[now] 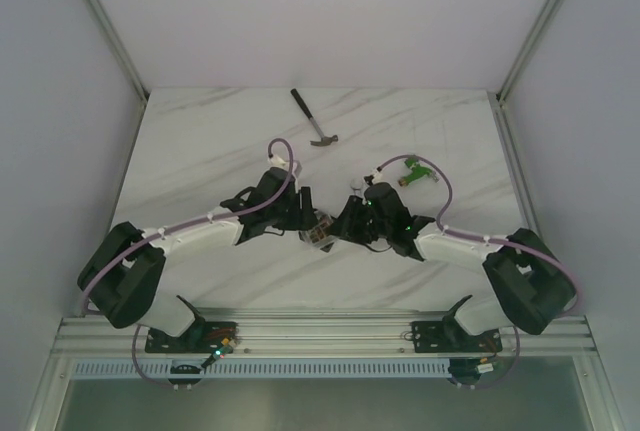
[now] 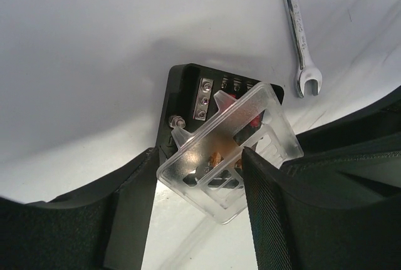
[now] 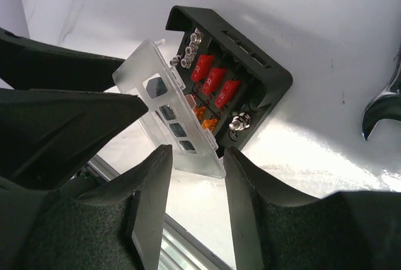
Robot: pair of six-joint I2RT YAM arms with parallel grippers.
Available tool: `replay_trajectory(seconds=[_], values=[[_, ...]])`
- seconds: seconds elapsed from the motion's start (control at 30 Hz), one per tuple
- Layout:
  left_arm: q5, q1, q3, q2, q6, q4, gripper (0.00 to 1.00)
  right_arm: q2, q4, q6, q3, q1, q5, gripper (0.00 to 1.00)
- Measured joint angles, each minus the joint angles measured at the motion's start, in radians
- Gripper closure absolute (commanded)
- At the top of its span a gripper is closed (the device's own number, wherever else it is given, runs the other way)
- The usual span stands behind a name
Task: Snap on the fuse box
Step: Close the fuse box cover on the fuse box base.
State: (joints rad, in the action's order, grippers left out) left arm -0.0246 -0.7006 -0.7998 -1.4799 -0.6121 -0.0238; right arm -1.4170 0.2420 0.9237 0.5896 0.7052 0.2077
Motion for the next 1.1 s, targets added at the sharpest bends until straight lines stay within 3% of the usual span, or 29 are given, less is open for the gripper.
replay_trajectory(seconds=[0.37, 1.1], values=[[0.018, -0.002, -0.003, 0.005, -0.088, -0.032, 0.37, -0.014, -0.171, -0.056, 0.144, -0.013, -0.067, 0.54], [0.058, -0.048, -0.021, -0.034, -0.143, -0.058, 0.31, -0.136, -0.193, -0.135, 0.216, -0.051, -0.046, 0.5]])
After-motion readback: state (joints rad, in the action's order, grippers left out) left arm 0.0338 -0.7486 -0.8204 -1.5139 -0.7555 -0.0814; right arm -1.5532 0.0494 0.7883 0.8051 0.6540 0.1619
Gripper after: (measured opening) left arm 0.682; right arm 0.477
